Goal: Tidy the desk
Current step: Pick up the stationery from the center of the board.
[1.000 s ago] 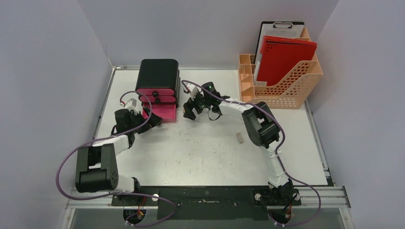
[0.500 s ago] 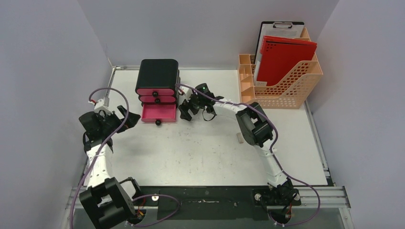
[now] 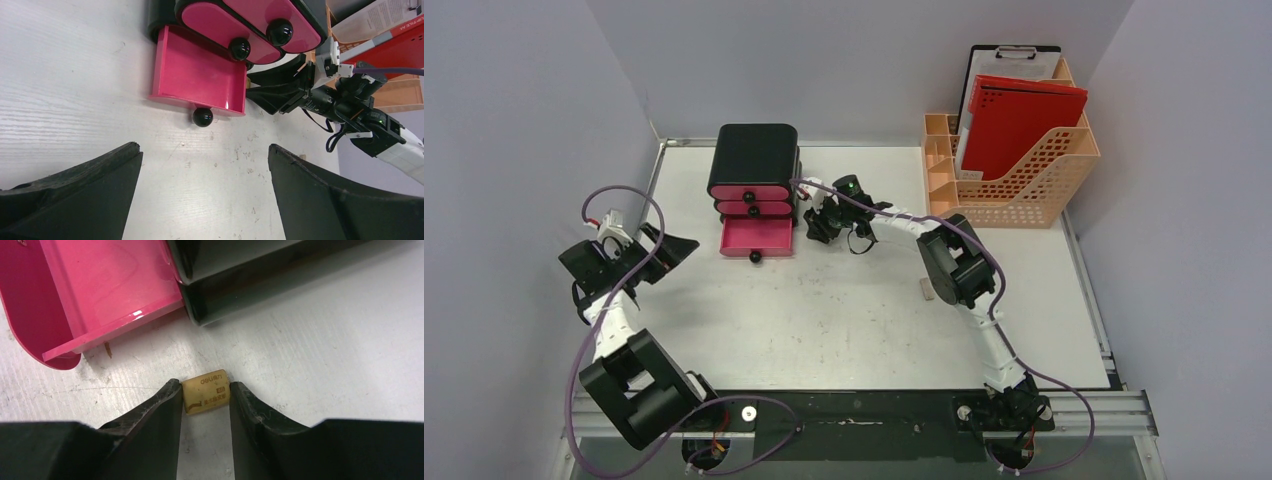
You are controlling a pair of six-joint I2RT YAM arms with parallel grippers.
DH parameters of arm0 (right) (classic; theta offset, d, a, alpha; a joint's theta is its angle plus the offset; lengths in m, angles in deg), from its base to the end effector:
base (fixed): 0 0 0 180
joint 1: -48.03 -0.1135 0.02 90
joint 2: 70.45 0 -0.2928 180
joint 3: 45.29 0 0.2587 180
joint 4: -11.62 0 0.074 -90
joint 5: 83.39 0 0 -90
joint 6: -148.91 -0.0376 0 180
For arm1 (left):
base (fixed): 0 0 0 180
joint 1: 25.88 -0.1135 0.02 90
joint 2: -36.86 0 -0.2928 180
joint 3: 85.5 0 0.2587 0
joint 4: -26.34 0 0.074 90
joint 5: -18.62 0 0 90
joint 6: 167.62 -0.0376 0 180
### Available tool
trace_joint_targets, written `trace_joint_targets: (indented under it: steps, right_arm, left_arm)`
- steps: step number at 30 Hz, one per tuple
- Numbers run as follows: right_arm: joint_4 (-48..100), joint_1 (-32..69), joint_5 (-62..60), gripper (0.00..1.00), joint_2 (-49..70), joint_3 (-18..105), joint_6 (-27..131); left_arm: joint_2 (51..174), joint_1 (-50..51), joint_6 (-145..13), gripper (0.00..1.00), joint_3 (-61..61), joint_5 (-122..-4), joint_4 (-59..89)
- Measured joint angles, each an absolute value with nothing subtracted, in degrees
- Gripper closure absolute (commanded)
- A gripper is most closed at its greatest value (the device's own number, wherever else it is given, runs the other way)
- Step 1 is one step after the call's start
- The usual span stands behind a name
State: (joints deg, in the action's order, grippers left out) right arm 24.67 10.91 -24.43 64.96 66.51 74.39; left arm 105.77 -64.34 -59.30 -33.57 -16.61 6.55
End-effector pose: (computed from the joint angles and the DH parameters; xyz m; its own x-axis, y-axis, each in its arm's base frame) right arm 0.4275 0.3478 0.1520 -0.2328 -0.4630 -0.8553 -0.9432 0.3217 0.0826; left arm 0.2060 0.1244 0.2539 -0.4932 -0.6233 -0.6068 -0.0015 0.6981 -0.7160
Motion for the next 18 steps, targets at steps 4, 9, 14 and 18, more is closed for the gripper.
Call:
trace_joint_targets:
  steps: [4, 9, 14, 18]
  right_arm:
    - [24.74, 10.91, -24.32, 0.74, 64.75, 66.33, 74.83]
    - [28.04, 10.91, -24.48, 0.74, 62.84, 65.50, 74.81]
    - [32.17, 10.84, -25.26, 0.74, 58.32, 65.40, 74.81]
    - [34.14, 10.38, -26.20, 0.74, 52.99, 65.40, 74.79]
  left_arm:
    - [106.79, -65.82, -58.79, 0.04, -33.46, -14.47, 6.55]
    - [107.19, -67.44, -58.82, 0.04, -32.21, -12.02, 6.31]
    - [108.39, -68.66, -58.84, 0.04, -31.34, -9.79, 6.14]
    - [109.09, -68.84, -58.84, 0.04, -31.27, -9.16, 5.64]
